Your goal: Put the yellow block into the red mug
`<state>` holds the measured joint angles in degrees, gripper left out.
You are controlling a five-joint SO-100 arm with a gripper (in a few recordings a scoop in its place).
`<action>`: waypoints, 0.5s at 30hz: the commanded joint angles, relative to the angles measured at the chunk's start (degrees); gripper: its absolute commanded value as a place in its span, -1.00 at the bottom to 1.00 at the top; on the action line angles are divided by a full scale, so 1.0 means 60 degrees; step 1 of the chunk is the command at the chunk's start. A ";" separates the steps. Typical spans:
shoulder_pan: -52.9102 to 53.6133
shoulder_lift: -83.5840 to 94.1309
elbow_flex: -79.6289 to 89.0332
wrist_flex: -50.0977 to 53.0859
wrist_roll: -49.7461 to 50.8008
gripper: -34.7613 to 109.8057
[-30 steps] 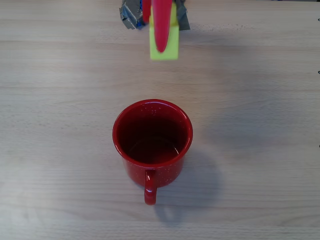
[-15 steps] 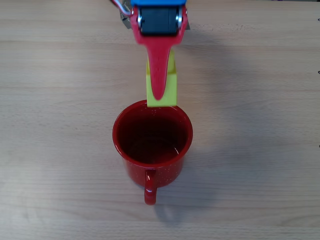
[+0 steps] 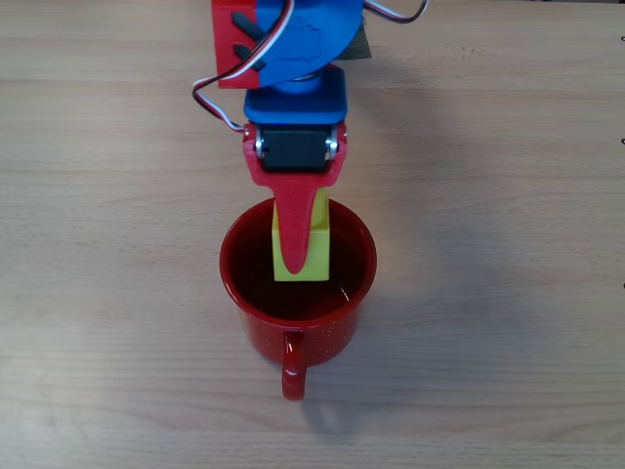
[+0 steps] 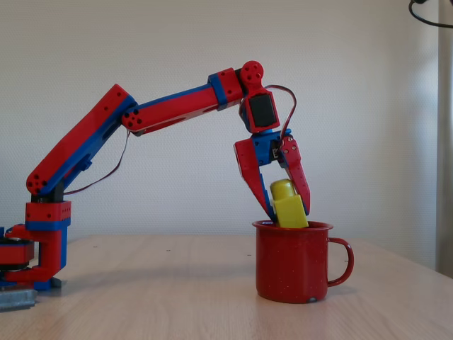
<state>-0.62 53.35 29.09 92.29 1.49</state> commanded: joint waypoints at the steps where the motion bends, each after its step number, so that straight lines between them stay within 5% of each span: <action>1: 0.0015 0.0439 -0.0688 -0.0161 -0.0059 -0.52; 15: -0.0029 0.0454 -0.0586 -0.0059 -0.0176 -0.18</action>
<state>-0.44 52.12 28.92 92.20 0.70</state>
